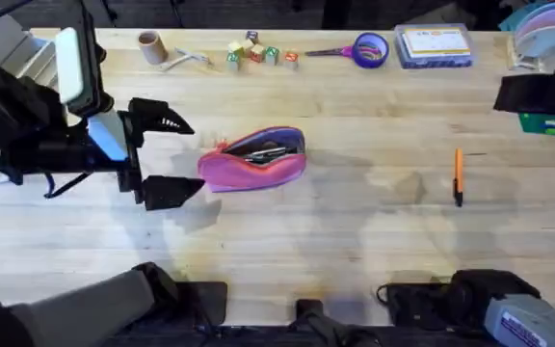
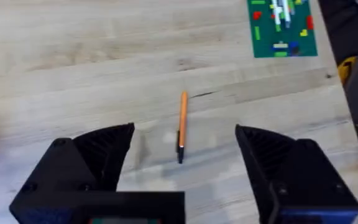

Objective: Unzip the bag, pick up the pens from the table one at a time and place them inside, then zip the bag closed.

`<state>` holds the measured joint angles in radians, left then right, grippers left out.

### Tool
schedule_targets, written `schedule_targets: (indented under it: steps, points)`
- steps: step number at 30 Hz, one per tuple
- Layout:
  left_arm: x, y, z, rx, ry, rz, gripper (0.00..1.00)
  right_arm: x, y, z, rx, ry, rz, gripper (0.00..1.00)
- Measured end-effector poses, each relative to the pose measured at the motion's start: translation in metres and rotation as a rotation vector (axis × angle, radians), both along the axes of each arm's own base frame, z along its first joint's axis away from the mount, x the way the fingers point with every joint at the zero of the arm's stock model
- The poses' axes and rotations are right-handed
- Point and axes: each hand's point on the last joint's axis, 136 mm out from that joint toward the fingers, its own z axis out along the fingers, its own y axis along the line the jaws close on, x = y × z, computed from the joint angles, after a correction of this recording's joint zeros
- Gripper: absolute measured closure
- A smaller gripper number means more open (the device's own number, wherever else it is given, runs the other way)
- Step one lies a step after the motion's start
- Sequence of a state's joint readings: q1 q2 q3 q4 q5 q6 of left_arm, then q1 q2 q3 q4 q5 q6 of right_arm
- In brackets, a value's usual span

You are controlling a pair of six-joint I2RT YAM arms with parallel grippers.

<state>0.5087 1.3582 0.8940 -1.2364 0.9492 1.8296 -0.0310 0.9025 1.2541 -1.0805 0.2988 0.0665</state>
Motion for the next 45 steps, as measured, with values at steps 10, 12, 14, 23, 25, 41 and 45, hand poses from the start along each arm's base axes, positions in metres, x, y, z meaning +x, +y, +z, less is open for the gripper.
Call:
schedule_targets:
  steps: [10, 12, 14, 23, 25, 41, 45]
  points:
    - [0.001, 0.001, 0.000, 0.003, -0.006, 0.000, 0.007, -0.004, -0.009, -0.001, -0.027, 0.013, -0.041, 0.003]
    - [0.001, 0.001, 0.000, 0.003, -0.006, 0.000, 0.007, -0.007, -0.013, -0.002, -0.028, 0.022, -0.058, 0.003]
    - [0.001, 0.001, 0.000, 0.003, -0.005, 0.000, 0.008, -0.010, -0.019, -0.003, -0.028, 0.031, -0.086, 0.003]
    - [0.001, 0.001, 0.000, 0.003, -0.005, 0.000, 0.007, -0.012, -0.041, -0.018, 0.008, 0.097, -0.189, 0.004]
    - [0.001, 0.001, 0.000, 0.003, -0.006, 0.000, 0.007, -0.011, -0.043, -0.022, 0.025, 0.108, -0.198, 0.005]
    - [0.001, 0.001, 0.000, 0.003, -0.006, 0.000, 0.007, 0.011, -0.055, -0.056, 0.174, 0.206, -0.198, 0.005]
    - [0.002, 0.001, 0.000, 0.005, -0.009, 0.000, 0.007, 0.014, -0.058, -0.054, 0.235, 0.169, -0.176, 0.005]
